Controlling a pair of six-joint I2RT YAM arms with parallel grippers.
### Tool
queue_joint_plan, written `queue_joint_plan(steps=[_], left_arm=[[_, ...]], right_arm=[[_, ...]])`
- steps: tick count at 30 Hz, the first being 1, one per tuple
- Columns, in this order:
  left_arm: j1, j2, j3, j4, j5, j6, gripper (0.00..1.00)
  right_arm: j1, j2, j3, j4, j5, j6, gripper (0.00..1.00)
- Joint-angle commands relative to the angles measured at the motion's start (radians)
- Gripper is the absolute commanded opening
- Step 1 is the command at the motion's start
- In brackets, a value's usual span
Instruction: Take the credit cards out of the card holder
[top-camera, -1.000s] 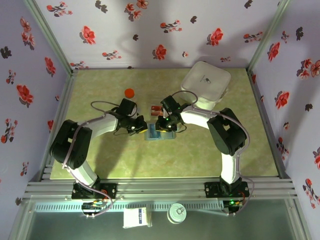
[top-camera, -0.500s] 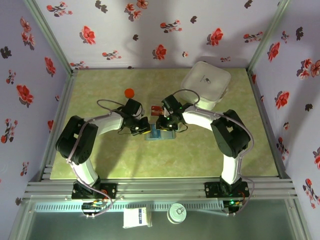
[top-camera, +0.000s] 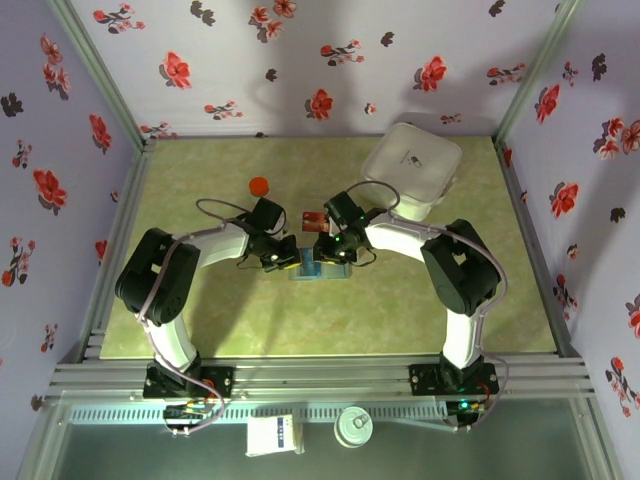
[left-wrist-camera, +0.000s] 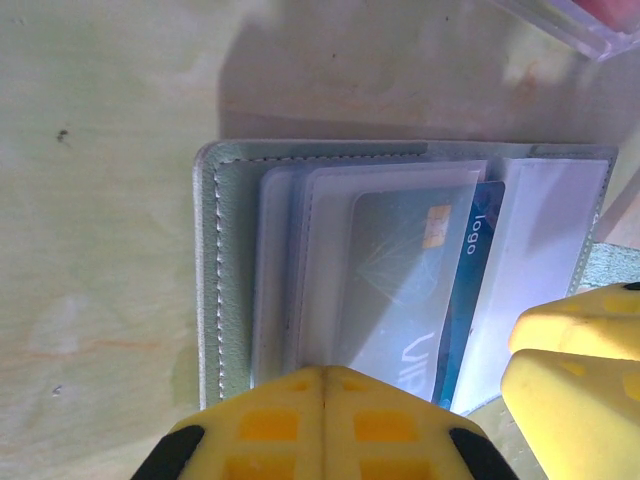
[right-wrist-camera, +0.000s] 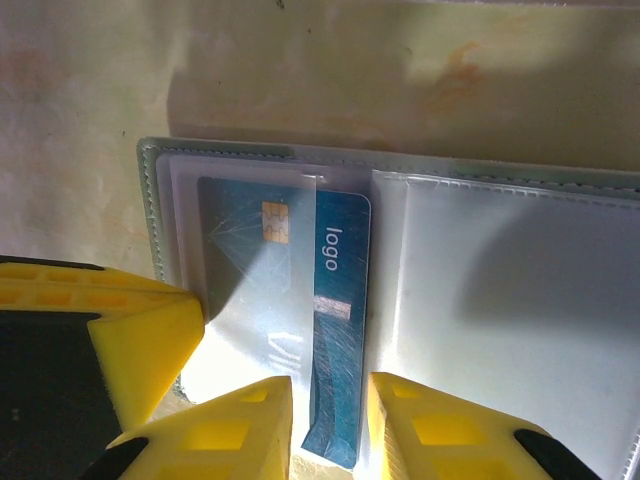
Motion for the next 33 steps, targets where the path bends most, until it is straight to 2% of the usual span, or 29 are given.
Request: queue_joint_plan(steps=[1, 33], left_arm=[[-0.004, 0.009, 0.015, -0.047, -0.033, 0.026, 0.00], [-0.004, 0.010, 0.019, -0.058, -0.035, 0.029, 0.00]], right_arm=[[-0.006, -0.009, -0.015, 0.019, -0.002, 0.000, 0.26], [-0.024, 0.070, -0.031, 0.110, -0.089, 0.048, 0.27]])
